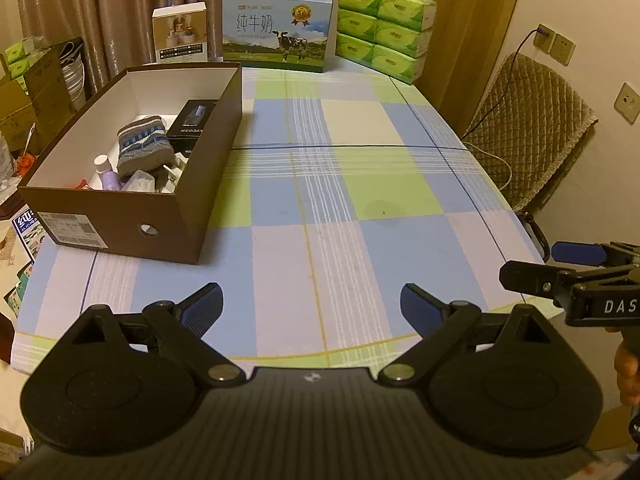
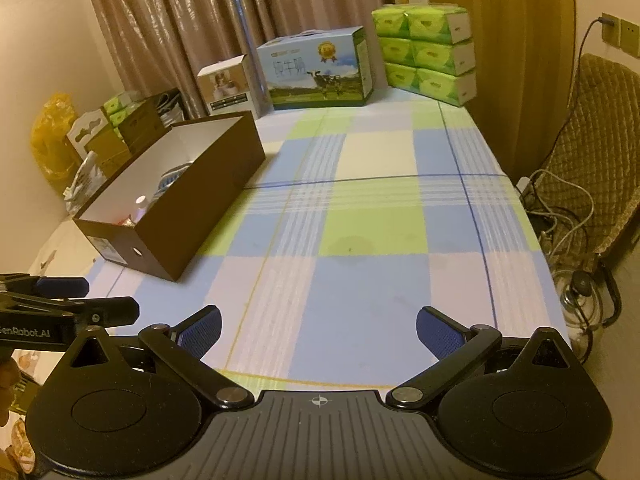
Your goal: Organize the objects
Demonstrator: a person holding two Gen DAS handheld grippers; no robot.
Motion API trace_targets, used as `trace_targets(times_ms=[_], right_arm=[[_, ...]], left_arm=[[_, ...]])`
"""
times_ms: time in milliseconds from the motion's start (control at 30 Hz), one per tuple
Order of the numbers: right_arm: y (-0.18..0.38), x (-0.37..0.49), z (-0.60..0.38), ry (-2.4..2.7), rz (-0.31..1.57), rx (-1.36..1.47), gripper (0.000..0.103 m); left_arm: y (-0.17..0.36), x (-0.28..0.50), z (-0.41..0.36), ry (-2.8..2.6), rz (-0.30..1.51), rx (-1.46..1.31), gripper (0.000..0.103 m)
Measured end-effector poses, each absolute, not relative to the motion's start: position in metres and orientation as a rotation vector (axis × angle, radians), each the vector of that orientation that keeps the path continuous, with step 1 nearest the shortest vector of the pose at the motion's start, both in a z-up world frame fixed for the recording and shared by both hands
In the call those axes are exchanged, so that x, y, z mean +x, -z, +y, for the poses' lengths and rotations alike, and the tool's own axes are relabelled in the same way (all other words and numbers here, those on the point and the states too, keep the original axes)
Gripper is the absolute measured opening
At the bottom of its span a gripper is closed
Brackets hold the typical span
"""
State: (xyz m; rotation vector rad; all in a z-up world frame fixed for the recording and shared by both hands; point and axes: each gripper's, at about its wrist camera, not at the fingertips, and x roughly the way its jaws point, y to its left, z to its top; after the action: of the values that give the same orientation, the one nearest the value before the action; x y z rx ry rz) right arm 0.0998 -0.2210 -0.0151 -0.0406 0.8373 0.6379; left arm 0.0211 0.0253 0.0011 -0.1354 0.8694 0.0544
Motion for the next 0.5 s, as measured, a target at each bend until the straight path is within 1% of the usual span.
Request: trace_targets(times_ms=[500], right_arm=[[0.015,0.093,-0.229,-0.63,0.833,-0.044,0.101]], left_arm=[[-0.007,0.007,0.013,-0.057,0.845,-0.141,0.094]])
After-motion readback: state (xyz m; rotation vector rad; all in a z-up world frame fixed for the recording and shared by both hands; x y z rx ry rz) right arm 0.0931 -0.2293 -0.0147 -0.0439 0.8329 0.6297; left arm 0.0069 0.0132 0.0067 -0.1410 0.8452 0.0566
